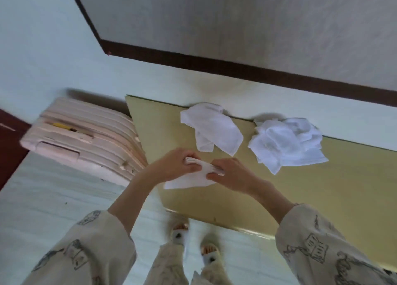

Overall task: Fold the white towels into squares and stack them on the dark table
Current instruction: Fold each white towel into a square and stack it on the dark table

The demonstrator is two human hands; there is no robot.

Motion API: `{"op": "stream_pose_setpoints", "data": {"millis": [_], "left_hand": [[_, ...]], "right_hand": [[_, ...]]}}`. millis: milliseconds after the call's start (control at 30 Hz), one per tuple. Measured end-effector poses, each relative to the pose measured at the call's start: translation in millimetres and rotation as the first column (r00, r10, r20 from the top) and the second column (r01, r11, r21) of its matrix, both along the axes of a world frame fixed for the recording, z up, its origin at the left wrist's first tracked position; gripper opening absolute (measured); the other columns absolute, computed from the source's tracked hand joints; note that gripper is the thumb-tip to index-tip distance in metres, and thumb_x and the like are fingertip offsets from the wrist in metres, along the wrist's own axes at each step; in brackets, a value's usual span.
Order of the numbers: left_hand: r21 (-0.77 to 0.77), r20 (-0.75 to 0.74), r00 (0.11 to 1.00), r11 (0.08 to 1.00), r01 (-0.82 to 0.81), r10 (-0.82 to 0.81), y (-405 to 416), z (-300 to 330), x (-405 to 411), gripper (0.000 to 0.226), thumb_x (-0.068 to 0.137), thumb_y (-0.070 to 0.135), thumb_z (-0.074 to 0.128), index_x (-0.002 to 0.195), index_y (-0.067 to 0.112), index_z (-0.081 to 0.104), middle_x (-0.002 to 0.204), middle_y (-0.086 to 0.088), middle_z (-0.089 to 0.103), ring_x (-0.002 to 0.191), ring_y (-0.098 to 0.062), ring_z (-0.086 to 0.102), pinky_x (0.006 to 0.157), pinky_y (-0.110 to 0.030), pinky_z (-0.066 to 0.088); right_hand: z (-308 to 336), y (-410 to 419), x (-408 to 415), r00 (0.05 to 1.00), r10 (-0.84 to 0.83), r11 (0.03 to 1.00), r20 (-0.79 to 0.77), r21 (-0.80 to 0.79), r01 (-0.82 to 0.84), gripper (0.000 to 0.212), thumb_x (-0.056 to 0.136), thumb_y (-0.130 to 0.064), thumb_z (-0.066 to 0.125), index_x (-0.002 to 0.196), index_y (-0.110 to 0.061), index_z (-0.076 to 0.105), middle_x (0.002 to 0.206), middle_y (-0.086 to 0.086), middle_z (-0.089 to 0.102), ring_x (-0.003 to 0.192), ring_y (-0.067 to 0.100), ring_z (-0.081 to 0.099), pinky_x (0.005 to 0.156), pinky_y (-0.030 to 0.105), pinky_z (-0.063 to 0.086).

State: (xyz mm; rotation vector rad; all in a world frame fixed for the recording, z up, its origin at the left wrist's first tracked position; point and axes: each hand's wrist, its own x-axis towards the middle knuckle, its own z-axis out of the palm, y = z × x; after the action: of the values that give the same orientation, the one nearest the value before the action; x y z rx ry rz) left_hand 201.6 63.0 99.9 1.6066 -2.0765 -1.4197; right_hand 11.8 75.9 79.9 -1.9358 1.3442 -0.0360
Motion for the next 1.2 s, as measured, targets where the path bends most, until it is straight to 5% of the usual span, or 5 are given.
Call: {"op": "stream_pose_setpoints", "data": {"millis": [167, 433, 800, 967, 1200], "left_hand": [[-0.179, -0.051, 0.887, 0.87, -0.46, 0.459, 80.5, 45.1, 46.4, 0.004, 0.086, 0.023, 0.062, 0.089, 0.02, 0.062, 0.078, 0.006, 0.061, 0.074, -0.007, 0.056, 0.064, -0.014, 0.04], [-0.261, -0.186, 0.426, 0.374, -0.89, 0.885, 281.5, 90.7, 143.0, 0.008, 0.087, 0.015, 0.061, 0.09, 0.021, 0.065, 0.073, 0.01, 0.064, 0.06, 0.005, 0.058, 0.073, -0.023, 0.05], [-0.401, -0.26, -0.186, -0.281, -0.872, 0.947, 678.7, 130.0, 227.6, 0.016, 0.092, 0.005, 0.052, 0.094, 0.015, 0.064, 0.077, 0.0, 0.066, 0.058, 0.003, 0.058, 0.059, -0.012, 0.045], [-0.391, -0.192, -0.338, -0.388, -0.835, 0.921, 843.3, 129.5, 249.6, 0.019, 0.095, 0.012, 0.047, 0.096, 0.025, 0.061, 0.087, 0.002, 0.069, 0.079, -0.013, 0.066, 0.07, -0.034, 0.053], [-0.368, -0.228, -0.457, -0.51, -0.777, 0.86, 982.7, 121.9, 303.0, 0.015, 0.095, 0.019, 0.046, 0.098, 0.024, 0.06, 0.086, 0.008, 0.069, 0.069, 0.0, 0.064, 0.068, -0.016, 0.049]], "right_hand": [[48.6, 10.2, 46.3, 0.973, 0.19, 0.981, 0.128, -0.056, -0.184, 0.026, 0.092, -0.025, 0.054, 0.07, -0.012, 0.049, 0.061, -0.005, 0.046, 0.058, 0.008, 0.04, 0.054, 0.017, 0.031], [125.3, 110.2, 186.6, 0.717, 0.674, 0.728, 0.178, -0.324, -0.604, 0.018, 0.09, -0.018, 0.058, 0.09, -0.001, 0.065, 0.085, 0.011, 0.064, 0.082, 0.023, 0.059, 0.069, 0.026, 0.038], [174.6, 428.9, 389.3, 0.263, 0.952, 0.307, 0.158, -0.451, -0.838, 0.015, 0.087, -0.024, 0.06, 0.093, -0.015, 0.069, 0.093, 0.004, 0.071, 0.089, 0.023, 0.063, 0.081, 0.039, 0.047], [177.9, 577.7, 456.6, 0.174, 0.964, 0.25, 0.202, -0.46, -0.852, 0.019, 0.086, -0.024, 0.057, 0.085, -0.008, 0.067, 0.083, 0.009, 0.068, 0.082, 0.025, 0.061, 0.077, 0.041, 0.046], [190.3, 715.9, 552.5, 0.096, 0.967, 0.191, 0.234, -0.423, -0.886, 0.015, 0.088, -0.027, 0.056, 0.088, -0.018, 0.069, 0.086, -0.002, 0.069, 0.08, 0.015, 0.061, 0.073, 0.029, 0.045]]}}
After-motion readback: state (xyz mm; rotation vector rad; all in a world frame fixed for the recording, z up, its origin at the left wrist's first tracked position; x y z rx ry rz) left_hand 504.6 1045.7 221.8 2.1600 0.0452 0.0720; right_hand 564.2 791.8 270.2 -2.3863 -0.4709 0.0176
